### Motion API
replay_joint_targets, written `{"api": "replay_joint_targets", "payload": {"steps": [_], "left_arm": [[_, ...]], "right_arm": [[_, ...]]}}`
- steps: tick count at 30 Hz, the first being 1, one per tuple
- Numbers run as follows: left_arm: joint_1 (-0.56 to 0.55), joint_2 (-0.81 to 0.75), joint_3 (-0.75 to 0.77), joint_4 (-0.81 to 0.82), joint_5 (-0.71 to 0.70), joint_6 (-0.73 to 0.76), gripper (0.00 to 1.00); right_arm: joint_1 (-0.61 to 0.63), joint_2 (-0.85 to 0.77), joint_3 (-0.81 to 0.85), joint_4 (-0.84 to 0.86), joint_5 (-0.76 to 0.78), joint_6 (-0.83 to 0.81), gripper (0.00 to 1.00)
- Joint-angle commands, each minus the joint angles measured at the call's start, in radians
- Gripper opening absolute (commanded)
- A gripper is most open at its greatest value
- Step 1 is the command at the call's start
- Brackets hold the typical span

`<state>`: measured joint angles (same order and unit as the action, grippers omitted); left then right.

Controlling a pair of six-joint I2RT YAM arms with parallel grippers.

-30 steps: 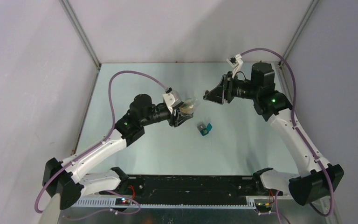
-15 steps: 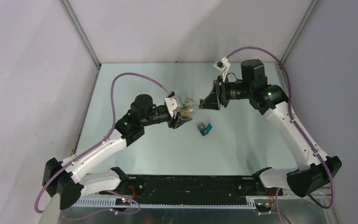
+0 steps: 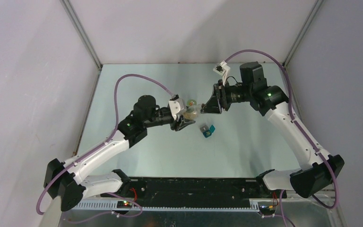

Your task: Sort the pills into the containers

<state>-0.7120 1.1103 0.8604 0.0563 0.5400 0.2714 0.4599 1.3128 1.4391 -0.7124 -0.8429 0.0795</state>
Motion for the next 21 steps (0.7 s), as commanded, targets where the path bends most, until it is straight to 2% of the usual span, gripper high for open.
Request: {"api": "replay_joint_targets", "payload": {"steps": [1, 8, 21], "left_arm": [[0.002, 0.008, 0.063, 0.031, 0.046, 0.022, 0.0], [0.002, 0.022, 0.075, 0.034, 0.065, 0.022, 0.0], [0.002, 0.016, 0.059, 0.117, 0.044, 0.001, 0.0]], "right_arm": [[0.007, 0.006, -0.003, 0.06, -0.008, 0.024, 0.42], [0.009, 0.022, -0.005, 0.062, 0.0, 0.021, 0.42], [0.014, 0.035, 0.005, -0.063, 0.012, -0.058, 0.42]]}}
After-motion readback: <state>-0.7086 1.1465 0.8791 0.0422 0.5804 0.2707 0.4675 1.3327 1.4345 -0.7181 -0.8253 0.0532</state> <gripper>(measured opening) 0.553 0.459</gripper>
